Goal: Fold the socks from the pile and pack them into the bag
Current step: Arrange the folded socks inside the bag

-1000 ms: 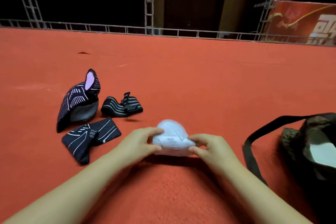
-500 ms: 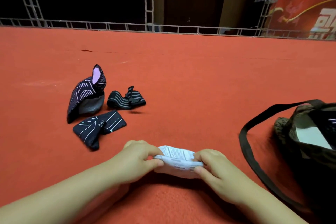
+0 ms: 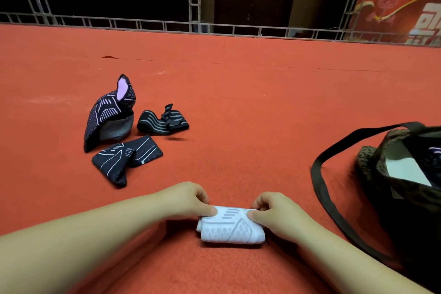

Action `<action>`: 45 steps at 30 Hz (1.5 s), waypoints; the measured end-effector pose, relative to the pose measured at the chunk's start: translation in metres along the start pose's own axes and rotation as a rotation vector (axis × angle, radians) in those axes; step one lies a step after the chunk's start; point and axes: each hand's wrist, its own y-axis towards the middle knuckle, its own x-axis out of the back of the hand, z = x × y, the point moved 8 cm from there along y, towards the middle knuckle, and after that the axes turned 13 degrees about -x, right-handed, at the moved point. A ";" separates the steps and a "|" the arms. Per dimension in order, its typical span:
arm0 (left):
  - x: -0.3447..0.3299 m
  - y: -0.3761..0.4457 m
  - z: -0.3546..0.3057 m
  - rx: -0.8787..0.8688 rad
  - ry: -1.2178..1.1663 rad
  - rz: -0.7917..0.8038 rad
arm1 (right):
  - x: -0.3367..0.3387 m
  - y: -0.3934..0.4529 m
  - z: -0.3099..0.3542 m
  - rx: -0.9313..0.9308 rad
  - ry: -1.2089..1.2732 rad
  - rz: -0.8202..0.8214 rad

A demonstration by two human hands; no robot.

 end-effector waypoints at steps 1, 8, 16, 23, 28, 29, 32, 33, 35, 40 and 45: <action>-0.002 0.000 -0.001 0.002 -0.029 0.037 | 0.000 0.001 0.000 -0.020 -0.001 0.033; -0.023 -0.013 -0.015 -0.056 0.008 0.216 | -0.010 -0.018 0.009 0.028 0.037 0.295; -0.006 -0.028 -0.076 -0.143 -0.610 -0.142 | 0.042 -0.053 -0.005 0.124 0.637 0.160; 0.006 -0.019 -0.184 -0.371 -0.801 -0.280 | 0.106 -0.091 -0.037 0.034 0.981 0.163; -0.003 -0.006 -0.263 -0.439 -0.807 -0.277 | 0.181 -0.121 -0.072 0.087 0.992 -0.227; -0.004 -0.003 -0.274 -0.447 -0.814 -0.279 | 0.194 -0.127 -0.079 0.102 0.958 -0.310; -0.013 0.014 -0.314 -0.498 -0.801 -0.304 | 0.238 -0.148 -0.103 0.162 0.841 -0.547; -0.016 0.021 -0.328 -0.510 -0.806 -0.315 | 0.253 -0.153 -0.114 0.162 0.829 -0.606; -0.023 0.037 -0.354 -0.523 -0.824 -0.321 | 0.279 -0.157 -0.140 0.137 0.875 -0.675; -0.049 0.081 -0.402 -0.500 -0.860 -0.225 | 0.316 -0.136 -0.211 -0.089 0.784 -0.819; -0.077 0.110 -0.396 -0.419 -0.463 -0.095 | 0.301 -0.113 -0.239 -0.234 0.456 -0.615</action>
